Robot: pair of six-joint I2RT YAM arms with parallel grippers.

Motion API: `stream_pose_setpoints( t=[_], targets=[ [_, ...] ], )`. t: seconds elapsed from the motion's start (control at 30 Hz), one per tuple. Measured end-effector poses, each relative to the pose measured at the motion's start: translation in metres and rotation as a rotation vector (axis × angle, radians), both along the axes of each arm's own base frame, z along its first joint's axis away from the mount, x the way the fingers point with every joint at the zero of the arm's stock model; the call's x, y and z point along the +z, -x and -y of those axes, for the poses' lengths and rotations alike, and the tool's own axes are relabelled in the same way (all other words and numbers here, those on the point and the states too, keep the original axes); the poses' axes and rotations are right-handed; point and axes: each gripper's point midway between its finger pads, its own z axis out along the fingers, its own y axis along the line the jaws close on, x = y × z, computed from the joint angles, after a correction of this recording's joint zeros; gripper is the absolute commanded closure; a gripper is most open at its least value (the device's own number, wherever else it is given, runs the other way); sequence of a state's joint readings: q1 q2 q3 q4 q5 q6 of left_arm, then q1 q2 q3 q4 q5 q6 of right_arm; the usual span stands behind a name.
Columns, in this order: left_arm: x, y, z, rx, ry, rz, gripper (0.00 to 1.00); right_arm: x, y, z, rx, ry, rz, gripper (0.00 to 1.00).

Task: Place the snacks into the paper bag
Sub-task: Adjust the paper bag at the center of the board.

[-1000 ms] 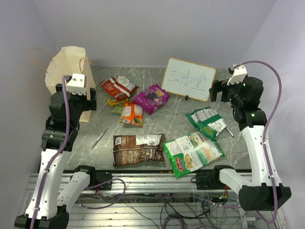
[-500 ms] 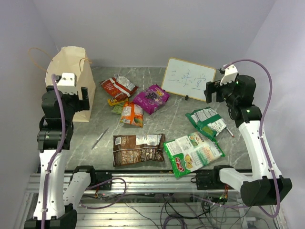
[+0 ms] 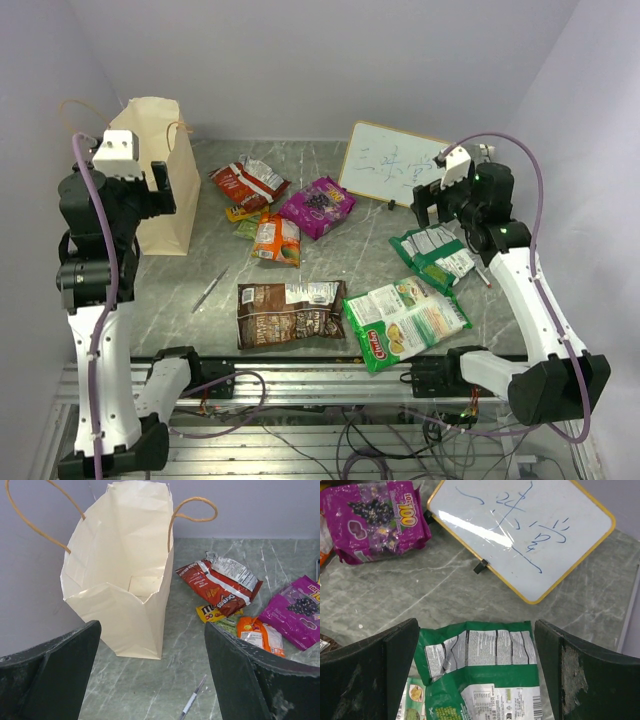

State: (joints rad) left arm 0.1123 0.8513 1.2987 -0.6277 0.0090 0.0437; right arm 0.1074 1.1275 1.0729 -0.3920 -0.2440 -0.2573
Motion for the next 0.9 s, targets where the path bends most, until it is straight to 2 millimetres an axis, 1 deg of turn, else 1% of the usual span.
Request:
stream_pose_setpoints(
  t=[0.13, 0.27, 0.33, 0.4, 0.63, 0.67, 0.77, 0.83, 0.9],
  targets=[
    [0.003, -0.012, -0.002, 0.005, 0.009, -0.029, 0.04, -0.014, 0.002, -0.005, 0.023, -0.011, -0.013, 0.0],
    [0.001, -0.024, -0.008, 0.025, 0.011, -0.079, 0.04, -0.027, 0.008, -0.01, 0.047, -0.028, -0.03, 0.0],
    [0.004, -0.03, -0.011, 0.032, 0.011, -0.097, 0.04, -0.03, 0.01, -0.011, 0.054, -0.031, -0.034, 0.0],
    [0.011, -0.037, -0.017, 0.046, 0.008, -0.105, 0.04, -0.03, 0.011, -0.012, 0.058, -0.034, -0.028, 0.0],
    [0.026, -0.057, -0.03, 0.06, -0.031, -0.13, 0.04, -0.025, 0.015, -0.018, 0.09, -0.051, -0.012, 0.0],
    [0.027, -0.061, -0.032, 0.062, -0.041, -0.139, 0.04, -0.025, 0.015, -0.02, 0.096, -0.053, -0.013, 0.0],
    [0.025, -0.073, -0.043, 0.075, -0.079, -0.172, 0.0, -0.025, 0.017, -0.025, 0.113, -0.054, -0.016, 0.0],
    [0.022, -0.079, -0.05, 0.083, -0.103, -0.199, 0.0, -0.025, 0.018, -0.028, 0.123, -0.052, -0.017, 0.0],
    [0.02, -0.088, -0.062, 0.099, -0.137, -0.235, 0.0, -0.025, 0.019, -0.031, 0.13, -0.05, -0.017, 0.0]
  ],
)
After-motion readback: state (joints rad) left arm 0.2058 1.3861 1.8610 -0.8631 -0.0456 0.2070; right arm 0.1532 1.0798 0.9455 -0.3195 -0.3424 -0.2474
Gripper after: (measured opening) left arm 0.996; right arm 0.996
